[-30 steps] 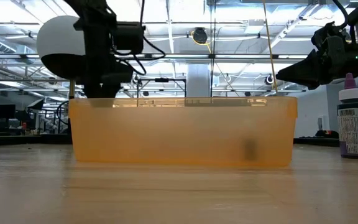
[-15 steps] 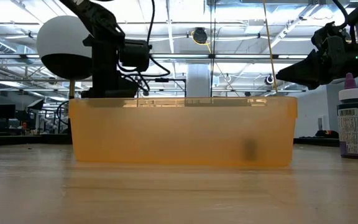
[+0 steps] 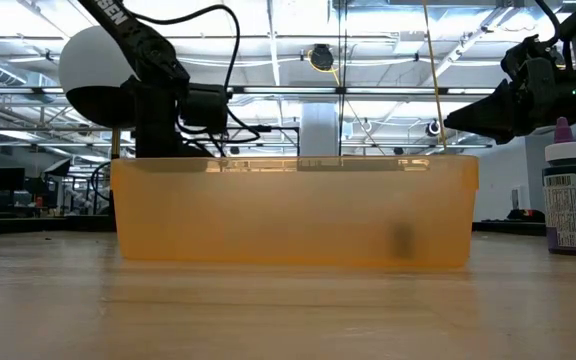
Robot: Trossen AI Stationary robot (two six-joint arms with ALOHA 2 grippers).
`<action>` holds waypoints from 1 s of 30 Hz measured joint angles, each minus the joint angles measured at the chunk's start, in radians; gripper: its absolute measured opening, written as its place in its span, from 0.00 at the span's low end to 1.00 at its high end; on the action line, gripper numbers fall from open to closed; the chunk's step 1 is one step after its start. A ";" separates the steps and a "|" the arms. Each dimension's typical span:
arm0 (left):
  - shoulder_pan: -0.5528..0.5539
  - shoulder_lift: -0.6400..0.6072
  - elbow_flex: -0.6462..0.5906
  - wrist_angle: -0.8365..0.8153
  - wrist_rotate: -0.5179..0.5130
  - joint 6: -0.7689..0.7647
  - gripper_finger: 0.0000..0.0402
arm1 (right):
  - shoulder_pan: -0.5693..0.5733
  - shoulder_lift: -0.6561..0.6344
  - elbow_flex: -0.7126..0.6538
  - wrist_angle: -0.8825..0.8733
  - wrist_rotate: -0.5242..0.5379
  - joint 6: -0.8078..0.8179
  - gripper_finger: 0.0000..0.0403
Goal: Pick & Place food coloring
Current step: Put the left bottom orange food coloring bottle into the orange bin
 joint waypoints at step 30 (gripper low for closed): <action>0.000 -0.086 0.002 -0.039 -0.001 0.052 0.53 | 0.000 0.000 0.000 0.000 0.000 0.000 0.21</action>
